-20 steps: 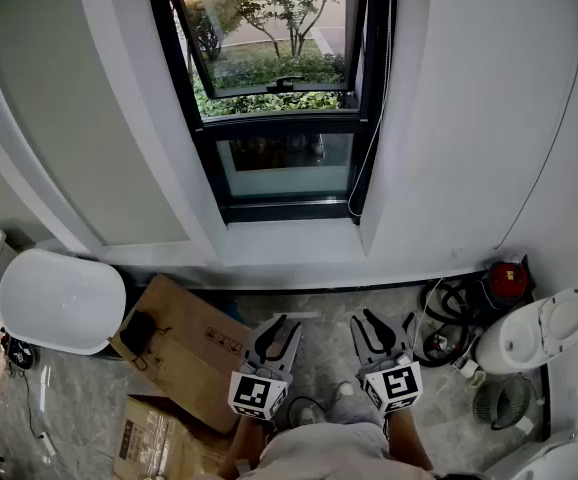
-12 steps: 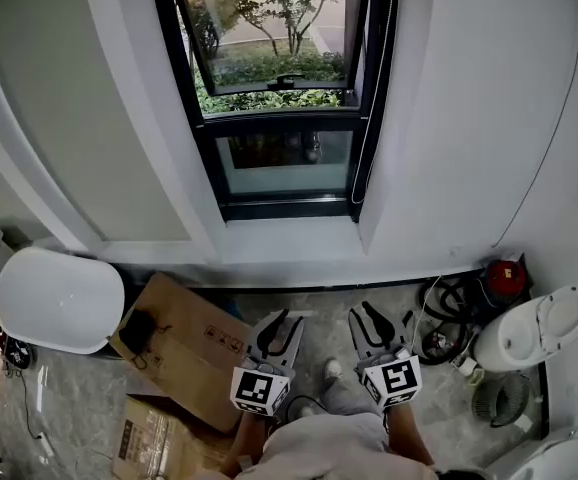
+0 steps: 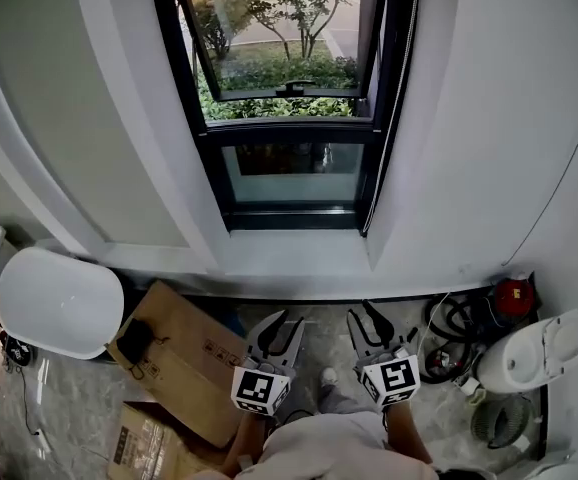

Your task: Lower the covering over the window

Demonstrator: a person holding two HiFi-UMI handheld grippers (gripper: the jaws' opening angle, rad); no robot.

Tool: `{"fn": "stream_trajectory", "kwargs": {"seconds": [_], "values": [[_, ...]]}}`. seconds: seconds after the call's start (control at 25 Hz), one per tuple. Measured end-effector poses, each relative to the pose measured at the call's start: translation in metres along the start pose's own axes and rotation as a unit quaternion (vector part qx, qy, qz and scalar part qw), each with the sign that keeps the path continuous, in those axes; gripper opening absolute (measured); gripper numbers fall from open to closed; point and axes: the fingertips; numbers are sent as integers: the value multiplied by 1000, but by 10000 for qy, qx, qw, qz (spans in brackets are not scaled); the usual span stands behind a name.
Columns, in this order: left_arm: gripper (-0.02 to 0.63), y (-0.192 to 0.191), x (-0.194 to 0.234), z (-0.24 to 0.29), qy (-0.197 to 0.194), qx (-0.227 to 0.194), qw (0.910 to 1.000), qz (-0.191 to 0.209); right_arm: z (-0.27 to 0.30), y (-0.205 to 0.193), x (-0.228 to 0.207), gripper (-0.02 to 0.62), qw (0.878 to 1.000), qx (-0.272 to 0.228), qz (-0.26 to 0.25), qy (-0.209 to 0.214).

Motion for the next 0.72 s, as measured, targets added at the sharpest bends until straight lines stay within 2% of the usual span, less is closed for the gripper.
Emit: {"fn": "stream_trajectory", "kwargs": {"seconds": [0.4, 0.72], "values": [[121, 5, 16, 101, 89, 141, 9999, 35, 66, 8, -84, 120, 9998, 22, 103, 139], [121, 5, 19, 157, 123, 268, 9995, 94, 99, 3, -130, 120, 9993, 65, 268, 235]]}}
Point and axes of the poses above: the fingertips, and each gripper's own axes: z forward along the fingers, x to its left, y out of its top, and after that the axes turned 1 degree about x, right-handed
